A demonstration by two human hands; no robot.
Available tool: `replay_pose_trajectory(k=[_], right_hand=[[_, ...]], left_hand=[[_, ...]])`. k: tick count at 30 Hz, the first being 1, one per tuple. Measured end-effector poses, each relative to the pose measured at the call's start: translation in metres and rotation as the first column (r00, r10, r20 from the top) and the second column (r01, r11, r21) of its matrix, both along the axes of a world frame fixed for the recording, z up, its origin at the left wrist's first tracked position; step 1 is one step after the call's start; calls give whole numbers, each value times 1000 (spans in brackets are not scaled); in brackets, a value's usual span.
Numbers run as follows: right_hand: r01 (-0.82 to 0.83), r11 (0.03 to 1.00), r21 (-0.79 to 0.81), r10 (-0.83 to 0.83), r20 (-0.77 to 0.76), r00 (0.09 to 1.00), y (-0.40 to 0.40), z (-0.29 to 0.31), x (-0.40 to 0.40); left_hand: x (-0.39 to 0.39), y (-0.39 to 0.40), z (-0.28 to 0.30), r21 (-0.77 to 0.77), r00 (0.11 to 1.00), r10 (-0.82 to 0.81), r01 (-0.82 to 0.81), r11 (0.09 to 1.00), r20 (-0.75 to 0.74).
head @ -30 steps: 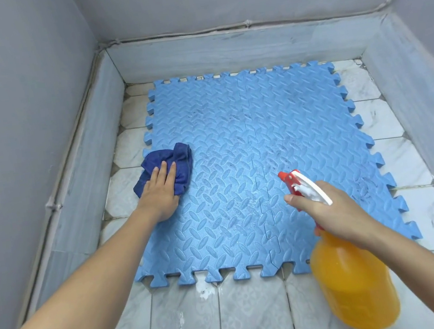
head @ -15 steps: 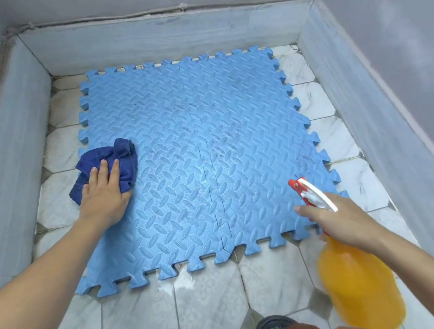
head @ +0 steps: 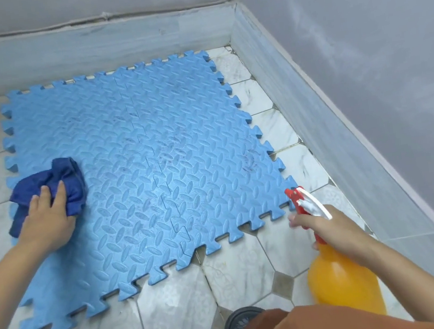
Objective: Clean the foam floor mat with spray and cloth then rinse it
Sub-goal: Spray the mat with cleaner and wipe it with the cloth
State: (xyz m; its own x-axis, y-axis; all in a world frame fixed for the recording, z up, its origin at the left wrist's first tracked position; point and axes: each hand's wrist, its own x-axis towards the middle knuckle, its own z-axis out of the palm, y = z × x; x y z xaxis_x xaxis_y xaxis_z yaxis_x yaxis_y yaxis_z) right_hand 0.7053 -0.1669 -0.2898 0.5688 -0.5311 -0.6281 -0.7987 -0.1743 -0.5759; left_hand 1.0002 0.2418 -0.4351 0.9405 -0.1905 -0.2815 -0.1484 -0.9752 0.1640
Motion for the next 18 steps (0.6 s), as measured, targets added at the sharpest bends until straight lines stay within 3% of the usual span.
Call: replay_pose_trajectory(k=[3, 7, 15, 18], right_hand=[[-47, 997, 57, 42, 77, 996, 5, 4, 18], [-82, 995, -59, 88, 121, 989, 24, 0, 52], [-104, 985, -136, 144, 329, 933, 52, 19, 128], [-195, 974, -112, 222, 345, 912, 61, 24, 151]], left_hand=[[1, -2, 5, 46, 998, -4, 8, 999, -69], [-1, -6, 13, 97, 991, -8, 22, 995, -135], [-14, -1, 24, 145, 977, -18, 50, 988, -212], [-20, 1, 25, 150, 979, -30, 61, 987, -203]])
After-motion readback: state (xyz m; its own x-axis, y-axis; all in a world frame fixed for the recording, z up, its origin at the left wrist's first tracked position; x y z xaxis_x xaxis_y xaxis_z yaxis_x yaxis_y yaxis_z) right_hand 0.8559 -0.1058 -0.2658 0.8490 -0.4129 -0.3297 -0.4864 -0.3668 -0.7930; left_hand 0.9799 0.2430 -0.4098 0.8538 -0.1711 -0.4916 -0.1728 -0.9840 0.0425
